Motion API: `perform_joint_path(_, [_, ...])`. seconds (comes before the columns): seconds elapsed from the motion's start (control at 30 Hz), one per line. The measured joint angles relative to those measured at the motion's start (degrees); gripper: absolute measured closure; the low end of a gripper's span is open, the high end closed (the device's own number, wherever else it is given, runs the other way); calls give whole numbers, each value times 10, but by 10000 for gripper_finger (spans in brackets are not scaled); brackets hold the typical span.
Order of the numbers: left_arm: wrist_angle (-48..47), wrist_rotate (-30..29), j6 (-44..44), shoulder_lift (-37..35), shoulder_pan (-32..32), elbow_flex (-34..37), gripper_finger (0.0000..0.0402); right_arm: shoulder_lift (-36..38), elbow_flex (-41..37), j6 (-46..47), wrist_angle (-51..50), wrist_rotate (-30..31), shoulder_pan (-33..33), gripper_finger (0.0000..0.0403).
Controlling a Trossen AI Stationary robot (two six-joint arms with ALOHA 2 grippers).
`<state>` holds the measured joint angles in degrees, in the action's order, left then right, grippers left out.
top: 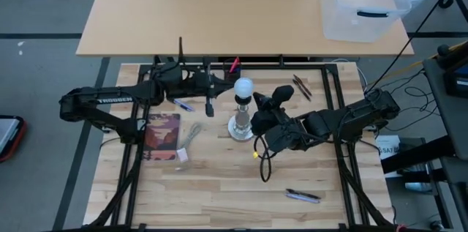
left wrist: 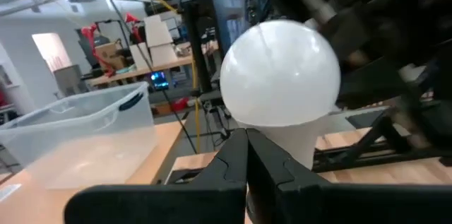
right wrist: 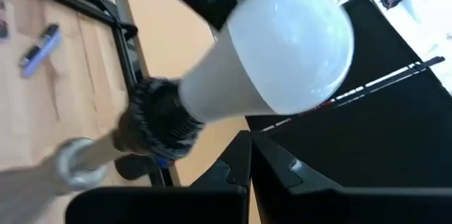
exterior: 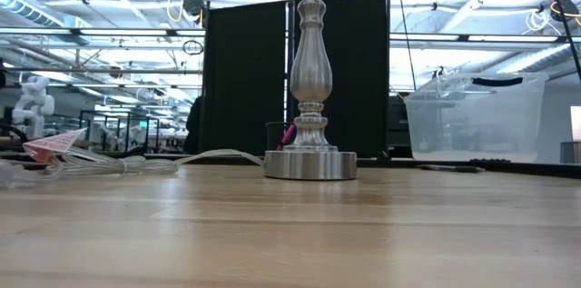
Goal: Screw lightbulb
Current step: Insert the lightbulb into the desk lamp
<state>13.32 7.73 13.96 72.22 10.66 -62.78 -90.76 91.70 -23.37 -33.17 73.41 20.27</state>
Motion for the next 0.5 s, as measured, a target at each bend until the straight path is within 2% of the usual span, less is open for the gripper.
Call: perform_joint_path(0.5, [-25,2,12,-33,-31,0,402,0,0,-54,23,0,-67,403])
